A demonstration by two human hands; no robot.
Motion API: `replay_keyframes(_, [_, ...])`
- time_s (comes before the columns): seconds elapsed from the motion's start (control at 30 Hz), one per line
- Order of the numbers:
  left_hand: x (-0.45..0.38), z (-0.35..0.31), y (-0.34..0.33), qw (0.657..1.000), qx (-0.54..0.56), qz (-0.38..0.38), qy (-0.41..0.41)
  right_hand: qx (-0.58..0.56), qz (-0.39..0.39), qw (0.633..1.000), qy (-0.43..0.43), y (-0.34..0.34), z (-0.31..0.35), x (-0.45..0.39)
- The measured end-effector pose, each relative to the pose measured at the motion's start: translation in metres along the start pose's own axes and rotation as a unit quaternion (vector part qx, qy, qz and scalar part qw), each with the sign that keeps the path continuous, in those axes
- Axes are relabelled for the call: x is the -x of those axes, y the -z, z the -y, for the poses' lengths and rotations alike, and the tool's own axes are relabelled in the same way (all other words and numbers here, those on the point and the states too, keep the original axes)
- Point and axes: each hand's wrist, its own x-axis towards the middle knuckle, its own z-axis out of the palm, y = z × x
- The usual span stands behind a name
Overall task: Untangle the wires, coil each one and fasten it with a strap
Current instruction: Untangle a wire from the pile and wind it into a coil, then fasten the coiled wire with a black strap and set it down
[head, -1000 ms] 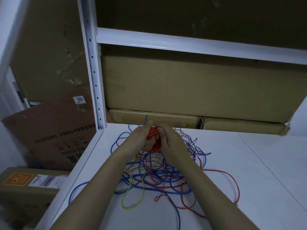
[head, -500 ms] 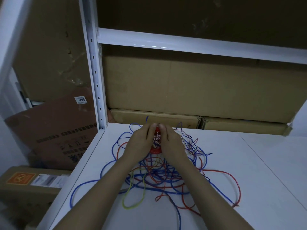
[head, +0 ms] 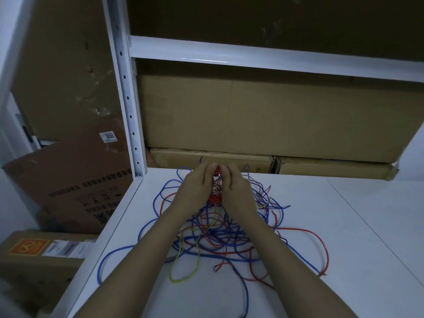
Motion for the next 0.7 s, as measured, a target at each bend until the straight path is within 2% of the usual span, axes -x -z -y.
replay_keyframes(0.1, [0.0,-0.002,0.001,0.996,-0.028,0.077,0.027,0.041,0.01,0.999,-0.005,0.012,-0.009,0.005])
replay_keyframes(0.27, [0.001,-0.018,-0.023,0.983,-0.093,0.157,-0.015,0.079,-0.01,0.996,-0.041,0.054,-0.036,0.019])
replay_keyframes(0.43, [0.006,-0.046,-0.075,0.973,-0.178,0.128,-0.074,0.13,-0.057,0.984,-0.104,0.117,-0.079,0.037])
replay_keyframes(0.57, [0.009,-0.079,-0.136,0.948,-0.252,0.174,-0.085,0.185,-0.08,0.97,-0.138,0.187,-0.117,0.069])
replay_keyframes(0.7, [0.018,-0.117,-0.215,0.944,-0.254,0.185,-0.1,0.21,-0.103,0.953,-0.195,0.271,-0.157,0.114])
